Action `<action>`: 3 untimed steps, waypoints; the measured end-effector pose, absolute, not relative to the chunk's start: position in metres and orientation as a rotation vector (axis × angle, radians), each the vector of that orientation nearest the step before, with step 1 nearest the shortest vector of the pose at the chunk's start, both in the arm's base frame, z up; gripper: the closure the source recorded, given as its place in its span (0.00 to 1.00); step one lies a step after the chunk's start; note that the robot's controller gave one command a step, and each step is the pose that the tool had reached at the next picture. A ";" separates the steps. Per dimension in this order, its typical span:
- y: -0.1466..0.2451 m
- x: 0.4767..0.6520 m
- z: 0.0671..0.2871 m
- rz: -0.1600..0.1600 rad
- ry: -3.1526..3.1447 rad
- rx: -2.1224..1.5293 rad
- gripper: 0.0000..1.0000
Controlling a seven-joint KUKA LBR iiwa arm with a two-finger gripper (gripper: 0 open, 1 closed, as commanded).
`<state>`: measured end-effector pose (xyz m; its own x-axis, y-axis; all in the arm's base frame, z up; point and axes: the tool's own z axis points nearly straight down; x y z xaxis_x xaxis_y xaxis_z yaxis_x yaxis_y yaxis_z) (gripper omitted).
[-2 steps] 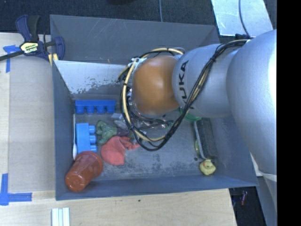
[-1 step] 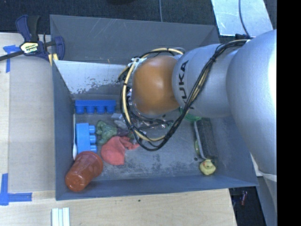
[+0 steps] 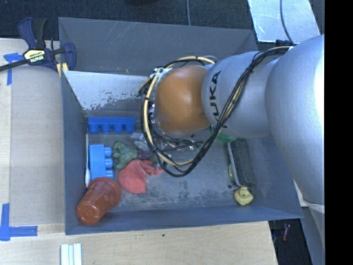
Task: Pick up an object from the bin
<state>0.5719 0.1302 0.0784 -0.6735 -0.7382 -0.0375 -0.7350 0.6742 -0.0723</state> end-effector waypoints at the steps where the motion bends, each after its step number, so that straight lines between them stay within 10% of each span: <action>1: 0.130 0.572 0.078 -0.078 2.816 -1.240 1.00; 3: 0.130 0.572 0.078 -0.078 2.816 -1.240 1.00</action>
Offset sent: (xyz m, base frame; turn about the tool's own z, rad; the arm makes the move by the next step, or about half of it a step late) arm 0.0000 0.0000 0.0000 0.0000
